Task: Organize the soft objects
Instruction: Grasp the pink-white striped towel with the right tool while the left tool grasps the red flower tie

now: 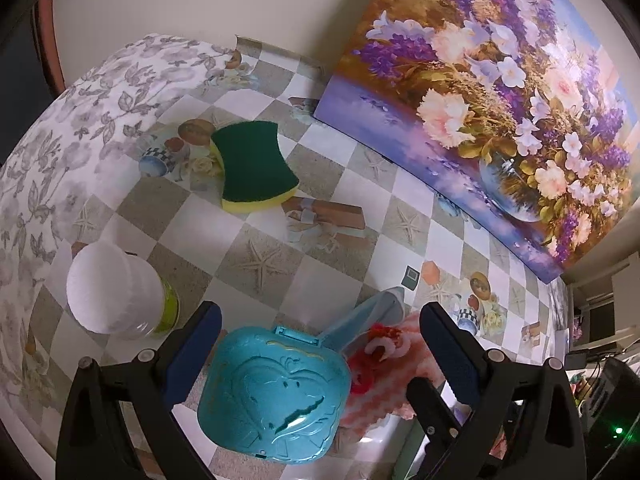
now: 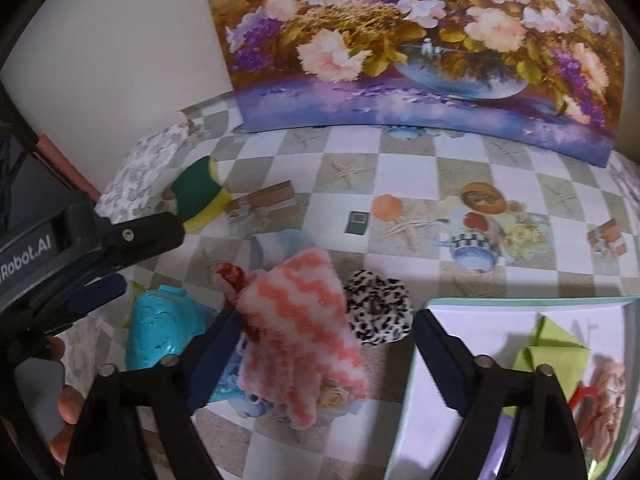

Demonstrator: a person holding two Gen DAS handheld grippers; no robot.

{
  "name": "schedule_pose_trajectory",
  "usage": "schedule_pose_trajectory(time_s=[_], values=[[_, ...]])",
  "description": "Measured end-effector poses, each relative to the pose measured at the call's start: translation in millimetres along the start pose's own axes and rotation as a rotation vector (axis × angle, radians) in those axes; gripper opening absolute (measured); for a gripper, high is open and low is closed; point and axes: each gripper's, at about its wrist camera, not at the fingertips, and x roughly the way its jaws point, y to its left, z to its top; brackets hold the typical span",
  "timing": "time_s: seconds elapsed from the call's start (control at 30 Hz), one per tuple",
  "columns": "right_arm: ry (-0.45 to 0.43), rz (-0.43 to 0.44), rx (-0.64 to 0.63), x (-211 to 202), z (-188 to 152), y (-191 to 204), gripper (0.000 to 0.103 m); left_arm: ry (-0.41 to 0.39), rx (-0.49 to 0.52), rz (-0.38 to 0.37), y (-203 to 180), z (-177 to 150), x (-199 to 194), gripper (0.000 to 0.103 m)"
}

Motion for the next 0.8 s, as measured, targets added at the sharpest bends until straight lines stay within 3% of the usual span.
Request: schedule_pose_trajectory(time_s=[0.07,0.13,0.33,0.5,0.7,0.8], values=[[0.007,0.046,0.020,3,0,-2,0.074,0.000,0.016,0.007,-3,0,-1,0.099],[0.008,0.067,0.029,5,-1,-3,0.055,0.001,0.024,0.008,-6,-1,-1,0.099],[0.019,0.075,0.025,10,-3,-6,0.038,0.014,0.030,-0.043,-14,-3,4,0.098],[0.034,0.084,0.022,16,-4,-7,0.031,0.044,0.076,-0.054,-23,-5,13,0.074],[0.050,0.091,0.020,20,-7,-9,0.027,0.059,0.145,-0.045,-35,-9,24,0.053],[0.052,0.093,0.021,22,-7,-9,0.027,0.075,0.177,-0.045,-41,-12,30,0.048]])
